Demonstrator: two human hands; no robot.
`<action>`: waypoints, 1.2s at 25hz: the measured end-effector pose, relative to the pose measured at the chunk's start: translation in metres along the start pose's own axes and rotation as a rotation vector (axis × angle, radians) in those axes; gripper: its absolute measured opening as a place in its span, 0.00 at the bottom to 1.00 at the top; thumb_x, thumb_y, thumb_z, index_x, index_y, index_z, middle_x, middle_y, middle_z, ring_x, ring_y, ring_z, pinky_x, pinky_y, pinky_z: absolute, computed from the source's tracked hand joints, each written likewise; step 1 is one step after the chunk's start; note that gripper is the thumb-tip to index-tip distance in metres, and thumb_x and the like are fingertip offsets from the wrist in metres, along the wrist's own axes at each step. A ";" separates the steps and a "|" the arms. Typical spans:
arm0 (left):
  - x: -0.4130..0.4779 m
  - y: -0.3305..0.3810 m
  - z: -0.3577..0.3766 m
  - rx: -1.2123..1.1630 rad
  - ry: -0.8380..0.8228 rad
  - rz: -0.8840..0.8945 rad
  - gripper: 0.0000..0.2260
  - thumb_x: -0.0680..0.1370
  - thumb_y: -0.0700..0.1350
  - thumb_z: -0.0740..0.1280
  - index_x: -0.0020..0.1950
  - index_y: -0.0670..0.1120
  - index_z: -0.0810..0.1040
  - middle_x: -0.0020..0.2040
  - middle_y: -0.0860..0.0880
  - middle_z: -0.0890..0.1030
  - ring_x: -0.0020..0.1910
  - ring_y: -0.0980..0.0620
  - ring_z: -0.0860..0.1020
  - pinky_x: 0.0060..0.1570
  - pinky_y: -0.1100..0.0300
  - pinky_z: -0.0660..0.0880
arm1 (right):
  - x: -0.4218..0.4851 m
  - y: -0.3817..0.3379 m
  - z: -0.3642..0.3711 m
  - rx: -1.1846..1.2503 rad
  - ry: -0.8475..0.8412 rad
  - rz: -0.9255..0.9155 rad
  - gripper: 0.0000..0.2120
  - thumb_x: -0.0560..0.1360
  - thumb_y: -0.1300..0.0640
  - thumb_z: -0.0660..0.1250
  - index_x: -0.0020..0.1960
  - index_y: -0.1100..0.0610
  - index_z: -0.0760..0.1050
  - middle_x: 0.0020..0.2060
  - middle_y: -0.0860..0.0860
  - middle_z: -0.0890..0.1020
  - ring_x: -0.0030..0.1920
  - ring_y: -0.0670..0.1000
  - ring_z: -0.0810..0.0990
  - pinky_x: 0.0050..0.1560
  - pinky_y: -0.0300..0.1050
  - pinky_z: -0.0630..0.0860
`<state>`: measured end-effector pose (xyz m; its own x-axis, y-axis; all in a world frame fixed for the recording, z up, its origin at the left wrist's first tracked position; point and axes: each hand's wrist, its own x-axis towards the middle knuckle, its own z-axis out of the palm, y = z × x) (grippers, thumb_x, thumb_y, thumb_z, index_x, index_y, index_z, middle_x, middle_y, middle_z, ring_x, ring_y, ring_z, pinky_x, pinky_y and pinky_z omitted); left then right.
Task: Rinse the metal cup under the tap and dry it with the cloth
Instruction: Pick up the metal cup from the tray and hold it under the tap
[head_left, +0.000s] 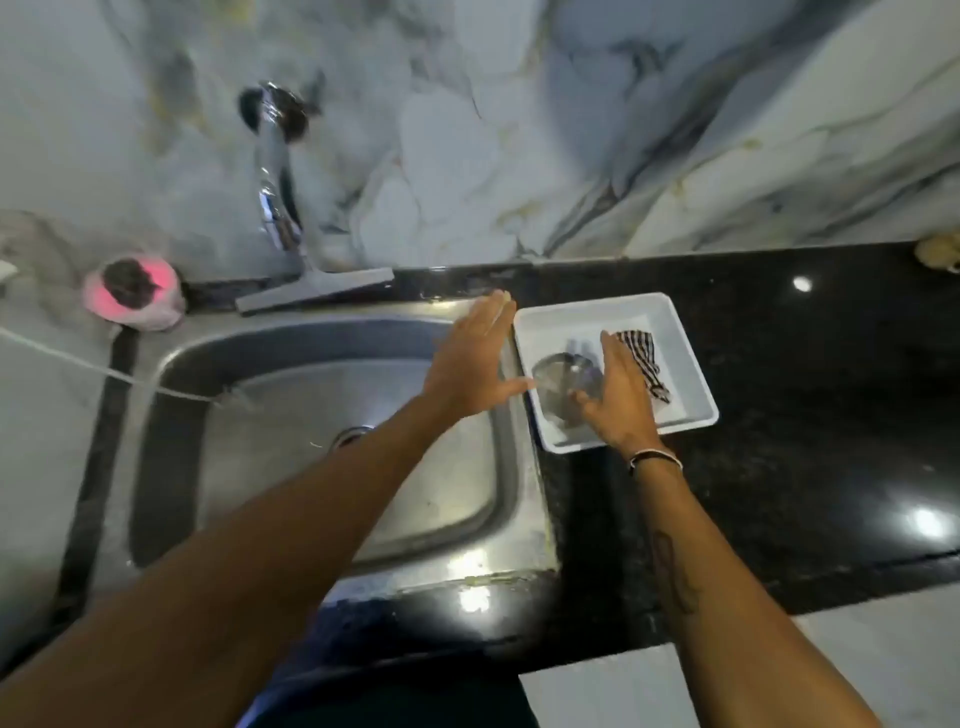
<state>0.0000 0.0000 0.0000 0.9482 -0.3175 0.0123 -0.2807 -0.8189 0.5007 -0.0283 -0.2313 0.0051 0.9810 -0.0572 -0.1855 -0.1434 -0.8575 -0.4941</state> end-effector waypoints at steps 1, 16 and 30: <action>0.013 0.005 0.021 -0.040 -0.082 0.012 0.50 0.77 0.60 0.80 0.88 0.39 0.59 0.90 0.38 0.58 0.90 0.36 0.55 0.87 0.39 0.56 | 0.007 0.016 0.007 -0.009 -0.069 0.033 0.49 0.74 0.59 0.80 0.85 0.63 0.55 0.84 0.61 0.61 0.84 0.62 0.59 0.85 0.56 0.56; 0.052 0.001 0.053 -0.459 -0.041 -0.009 0.56 0.64 0.57 0.89 0.85 0.43 0.66 0.84 0.43 0.69 0.86 0.41 0.64 0.86 0.40 0.62 | 0.034 0.009 0.002 0.144 -0.002 -0.100 0.57 0.65 0.54 0.87 0.85 0.59 0.58 0.78 0.57 0.70 0.78 0.58 0.70 0.79 0.58 0.70; -0.094 -0.199 -0.086 -0.671 0.380 -0.375 0.54 0.56 0.53 0.91 0.78 0.53 0.69 0.75 0.52 0.76 0.73 0.52 0.77 0.70 0.56 0.76 | 0.081 -0.307 0.063 0.600 -0.364 -0.412 0.21 0.80 0.59 0.75 0.72 0.61 0.80 0.62 0.55 0.87 0.64 0.53 0.85 0.72 0.56 0.79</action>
<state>-0.0206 0.2339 -0.0264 0.9798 0.1980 -0.0275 0.0956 -0.3432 0.9344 0.0869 0.0596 0.0877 0.8812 0.4613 -0.1032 0.0723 -0.3472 -0.9350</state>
